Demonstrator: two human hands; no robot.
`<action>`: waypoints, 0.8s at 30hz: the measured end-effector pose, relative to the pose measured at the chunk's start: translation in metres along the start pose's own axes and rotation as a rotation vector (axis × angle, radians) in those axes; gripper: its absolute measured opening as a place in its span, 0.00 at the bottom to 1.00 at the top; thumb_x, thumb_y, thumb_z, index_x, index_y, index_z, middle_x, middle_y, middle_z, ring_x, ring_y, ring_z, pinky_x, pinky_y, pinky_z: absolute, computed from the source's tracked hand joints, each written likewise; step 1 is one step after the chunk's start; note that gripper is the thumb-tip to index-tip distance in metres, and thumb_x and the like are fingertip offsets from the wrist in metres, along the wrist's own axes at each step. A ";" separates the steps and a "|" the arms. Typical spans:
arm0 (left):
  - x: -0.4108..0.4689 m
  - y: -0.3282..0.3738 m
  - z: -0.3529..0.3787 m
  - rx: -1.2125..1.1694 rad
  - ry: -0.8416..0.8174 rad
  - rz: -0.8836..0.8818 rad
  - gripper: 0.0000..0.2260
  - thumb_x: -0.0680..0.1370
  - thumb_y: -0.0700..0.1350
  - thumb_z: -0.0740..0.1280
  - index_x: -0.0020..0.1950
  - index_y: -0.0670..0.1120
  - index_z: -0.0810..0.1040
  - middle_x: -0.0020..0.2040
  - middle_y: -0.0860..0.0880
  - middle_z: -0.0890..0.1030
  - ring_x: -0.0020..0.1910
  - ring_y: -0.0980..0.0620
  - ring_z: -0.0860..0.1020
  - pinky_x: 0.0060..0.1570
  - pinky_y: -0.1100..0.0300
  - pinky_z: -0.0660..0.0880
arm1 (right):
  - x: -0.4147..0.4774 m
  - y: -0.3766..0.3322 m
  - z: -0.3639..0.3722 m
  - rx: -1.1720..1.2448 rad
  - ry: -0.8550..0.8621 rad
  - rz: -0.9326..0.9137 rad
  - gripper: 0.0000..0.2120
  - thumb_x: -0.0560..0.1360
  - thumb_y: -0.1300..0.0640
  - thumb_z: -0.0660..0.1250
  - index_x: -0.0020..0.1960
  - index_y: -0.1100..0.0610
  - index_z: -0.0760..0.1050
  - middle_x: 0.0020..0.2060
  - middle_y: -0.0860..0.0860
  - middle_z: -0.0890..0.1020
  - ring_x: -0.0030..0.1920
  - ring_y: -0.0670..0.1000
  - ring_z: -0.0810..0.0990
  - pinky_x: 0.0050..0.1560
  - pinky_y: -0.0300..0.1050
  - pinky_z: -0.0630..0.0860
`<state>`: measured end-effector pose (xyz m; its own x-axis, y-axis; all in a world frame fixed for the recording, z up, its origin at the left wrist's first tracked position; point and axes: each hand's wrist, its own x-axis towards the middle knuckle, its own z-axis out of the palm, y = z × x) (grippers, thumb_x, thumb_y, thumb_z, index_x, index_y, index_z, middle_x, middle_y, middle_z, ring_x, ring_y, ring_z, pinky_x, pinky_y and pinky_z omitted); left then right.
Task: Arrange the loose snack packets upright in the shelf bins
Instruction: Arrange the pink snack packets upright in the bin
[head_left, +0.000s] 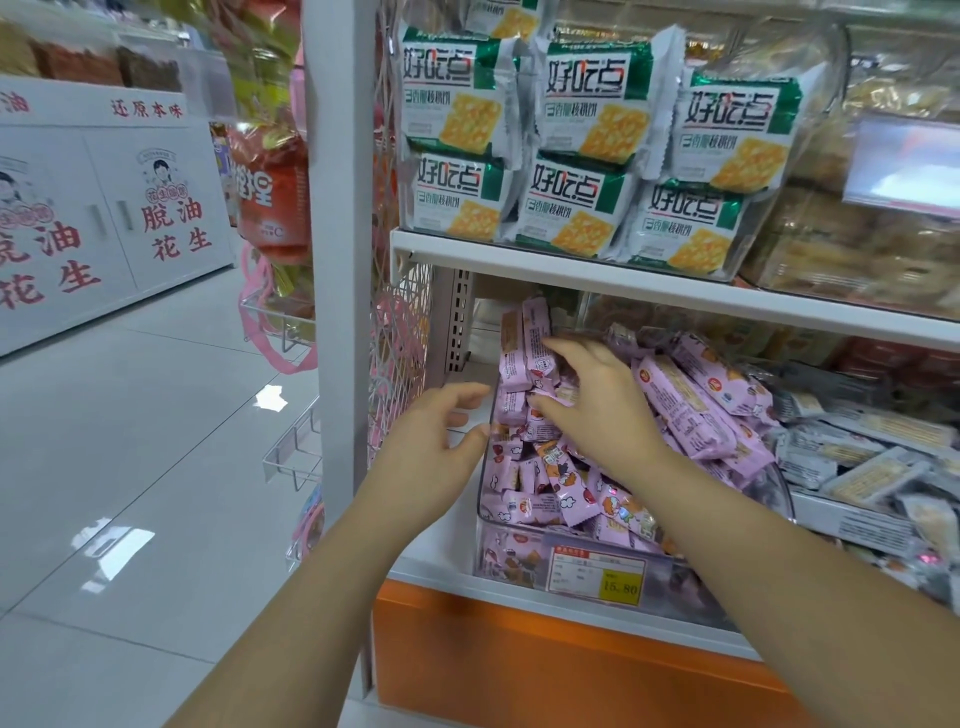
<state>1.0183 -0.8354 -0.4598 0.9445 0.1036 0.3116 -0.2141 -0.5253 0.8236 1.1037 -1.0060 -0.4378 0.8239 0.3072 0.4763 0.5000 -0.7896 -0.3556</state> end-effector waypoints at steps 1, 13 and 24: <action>0.000 0.000 0.000 0.001 -0.002 -0.001 0.16 0.79 0.45 0.64 0.67 0.54 0.72 0.62 0.57 0.75 0.57 0.61 0.73 0.48 0.77 0.63 | -0.001 0.000 -0.001 0.003 -0.002 0.000 0.28 0.73 0.52 0.71 0.70 0.51 0.68 0.65 0.52 0.73 0.64 0.54 0.72 0.64 0.48 0.69; -0.013 -0.005 -0.008 0.071 -0.116 -0.007 0.15 0.79 0.46 0.64 0.66 0.53 0.73 0.61 0.57 0.75 0.54 0.62 0.75 0.46 0.79 0.65 | -0.060 -0.006 -0.035 0.214 -0.773 0.055 0.28 0.71 0.43 0.71 0.68 0.47 0.69 0.59 0.42 0.75 0.55 0.39 0.76 0.58 0.36 0.75; -0.016 0.000 -0.007 0.076 -0.229 0.048 0.14 0.79 0.45 0.63 0.61 0.63 0.73 0.60 0.56 0.75 0.54 0.57 0.77 0.49 0.67 0.71 | -0.056 -0.018 -0.011 -0.112 -1.058 -0.046 0.35 0.69 0.43 0.73 0.68 0.52 0.61 0.63 0.49 0.71 0.59 0.51 0.73 0.60 0.48 0.73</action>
<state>1.0016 -0.8313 -0.4618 0.9673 -0.1127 0.2274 -0.2494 -0.5878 0.7696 1.0456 -1.0152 -0.4492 0.6445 0.6011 -0.4726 0.5538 -0.7931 -0.2535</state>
